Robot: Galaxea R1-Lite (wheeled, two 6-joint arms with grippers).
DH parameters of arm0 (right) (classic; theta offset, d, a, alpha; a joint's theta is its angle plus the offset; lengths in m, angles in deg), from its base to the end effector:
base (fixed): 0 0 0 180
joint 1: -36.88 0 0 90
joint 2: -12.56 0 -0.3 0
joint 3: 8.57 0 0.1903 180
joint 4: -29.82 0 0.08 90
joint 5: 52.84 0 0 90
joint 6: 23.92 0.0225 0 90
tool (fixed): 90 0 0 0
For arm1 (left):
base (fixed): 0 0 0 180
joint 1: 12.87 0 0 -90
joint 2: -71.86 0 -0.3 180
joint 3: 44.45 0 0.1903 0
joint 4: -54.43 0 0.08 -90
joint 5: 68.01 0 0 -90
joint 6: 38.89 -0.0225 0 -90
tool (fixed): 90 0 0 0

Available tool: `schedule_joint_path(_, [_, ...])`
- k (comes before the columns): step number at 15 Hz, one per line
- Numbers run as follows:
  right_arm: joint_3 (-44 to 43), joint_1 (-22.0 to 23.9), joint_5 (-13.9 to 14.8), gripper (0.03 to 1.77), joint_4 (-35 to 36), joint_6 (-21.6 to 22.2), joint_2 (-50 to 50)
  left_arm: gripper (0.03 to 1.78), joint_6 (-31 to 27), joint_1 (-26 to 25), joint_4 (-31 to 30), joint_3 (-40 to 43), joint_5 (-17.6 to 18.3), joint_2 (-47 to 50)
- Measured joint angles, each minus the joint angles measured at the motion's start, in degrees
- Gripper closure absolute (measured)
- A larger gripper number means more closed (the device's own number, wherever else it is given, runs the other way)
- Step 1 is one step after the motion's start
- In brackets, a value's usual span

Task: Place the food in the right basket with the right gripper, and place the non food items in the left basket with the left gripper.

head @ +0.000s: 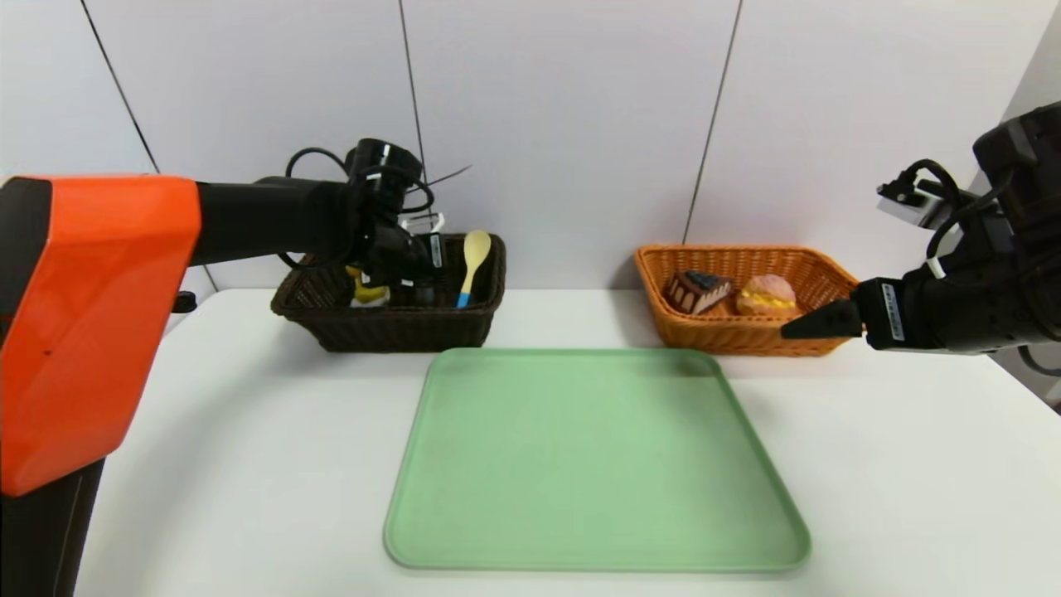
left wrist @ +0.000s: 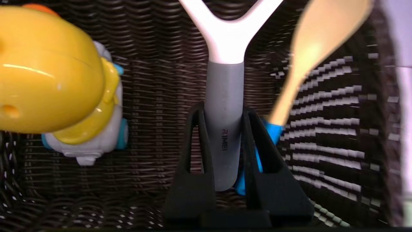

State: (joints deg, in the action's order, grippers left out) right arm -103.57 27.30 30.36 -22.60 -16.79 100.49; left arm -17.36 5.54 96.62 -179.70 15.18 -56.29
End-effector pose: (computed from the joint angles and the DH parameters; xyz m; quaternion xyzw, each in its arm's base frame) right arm 0.2460 0.0442 0.2504 0.0475 0.3928 0.1072 0.9121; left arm 0.4353 -0.1421 0.2006 -0.1125 0.3070 -0.0397 0.9442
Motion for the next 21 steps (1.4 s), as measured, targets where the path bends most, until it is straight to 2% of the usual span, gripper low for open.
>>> schedule_joint_path(7, [0.0,-0.4,0.1,0.09,0.0,0.3,0.5,1.53,-0.3,-0.6,0.0,0.0,0.0,-2.6])
schedule_joint_path(11, [0.2,-0.3,0.1,0.09,0.0,0.3,0.5,0.98,-0.2,-0.6,-0.1,0.0,0.0,-2.9])
schedule_joint_path(14, [0.2,-0.3,0.1,0.09,0.0,0.3,0.5,0.7,-0.2,-0.6,0.0,0.0,0.0,-2.6])
schedule_joint_path(18, [0.1,-0.1,0.2,0.09,0.0,0.4,0.0,0.46,-0.6,-0.1,0.1,0.0,-0.1,1.6])
schedule_joint_path(21, [0.0,0.0,1.0,0.09,-0.5,0.3,-1.2,0.35,-1.8,0.7,2.8,0.3,-0.2,10.2])
